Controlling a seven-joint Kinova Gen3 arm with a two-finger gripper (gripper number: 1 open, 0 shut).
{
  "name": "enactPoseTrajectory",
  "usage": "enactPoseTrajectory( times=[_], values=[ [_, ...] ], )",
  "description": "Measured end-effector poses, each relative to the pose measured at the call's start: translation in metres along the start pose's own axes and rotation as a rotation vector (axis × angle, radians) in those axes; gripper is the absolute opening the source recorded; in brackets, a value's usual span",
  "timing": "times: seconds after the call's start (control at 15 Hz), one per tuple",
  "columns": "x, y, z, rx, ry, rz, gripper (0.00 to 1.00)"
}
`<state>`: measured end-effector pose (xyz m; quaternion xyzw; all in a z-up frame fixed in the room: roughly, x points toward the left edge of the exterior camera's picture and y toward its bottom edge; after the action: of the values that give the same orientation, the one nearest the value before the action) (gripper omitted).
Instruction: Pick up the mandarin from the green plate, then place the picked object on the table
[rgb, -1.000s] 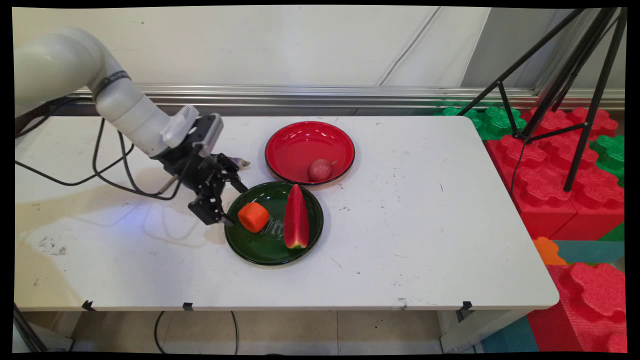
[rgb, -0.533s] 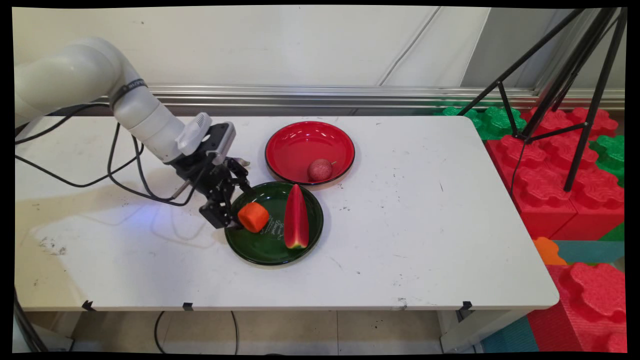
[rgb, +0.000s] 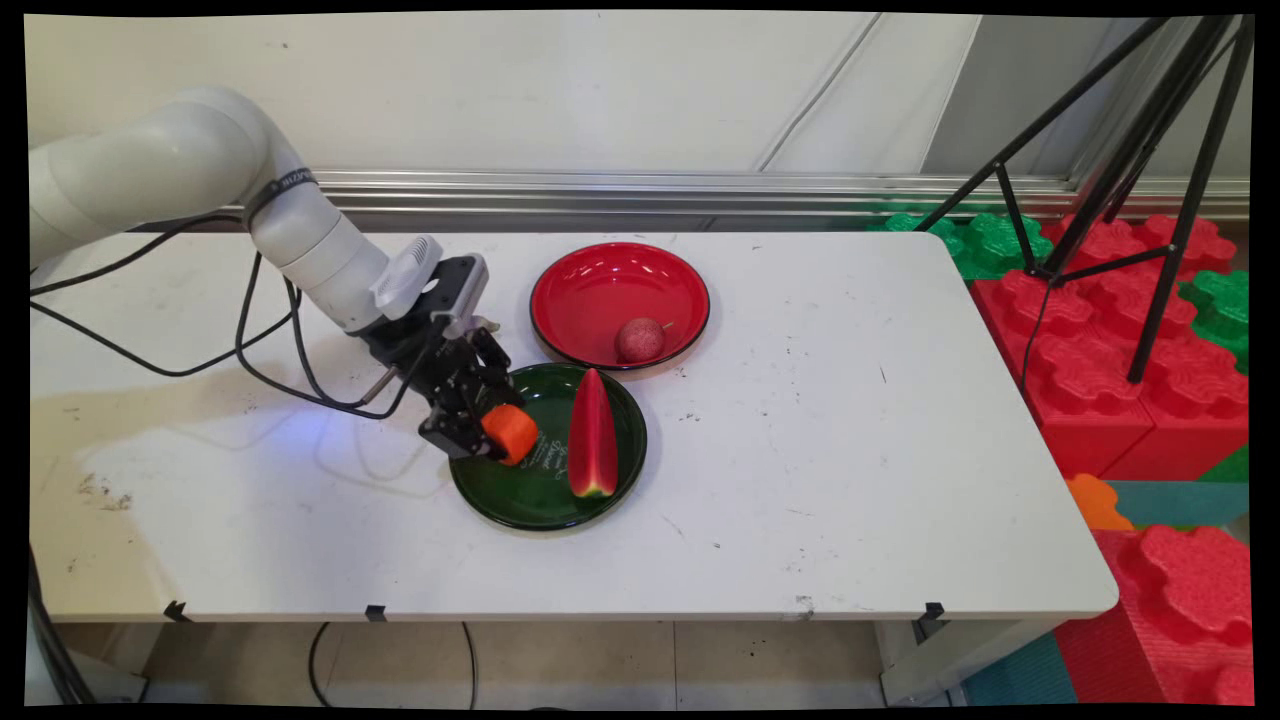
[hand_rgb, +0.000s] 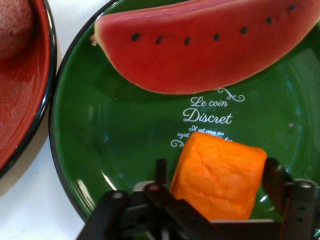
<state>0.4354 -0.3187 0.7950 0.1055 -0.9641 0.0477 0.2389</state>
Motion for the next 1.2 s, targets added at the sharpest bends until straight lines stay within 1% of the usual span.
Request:
enactPoseTrajectory(
  times=[0.33, 0.67, 1.07, 1.2],
  values=[
    [0.002, 0.0, 0.002, -0.004, 0.004, 0.005, 0.0],
    [0.004, 0.001, -0.005, 0.0, 0.014, 0.007, 0.0],
    [0.005, 0.006, -0.028, 0.02, 0.042, -0.021, 0.0],
    [0.003, 0.01, -0.042, 0.03, 0.055, -0.046, 0.0]
  ],
)
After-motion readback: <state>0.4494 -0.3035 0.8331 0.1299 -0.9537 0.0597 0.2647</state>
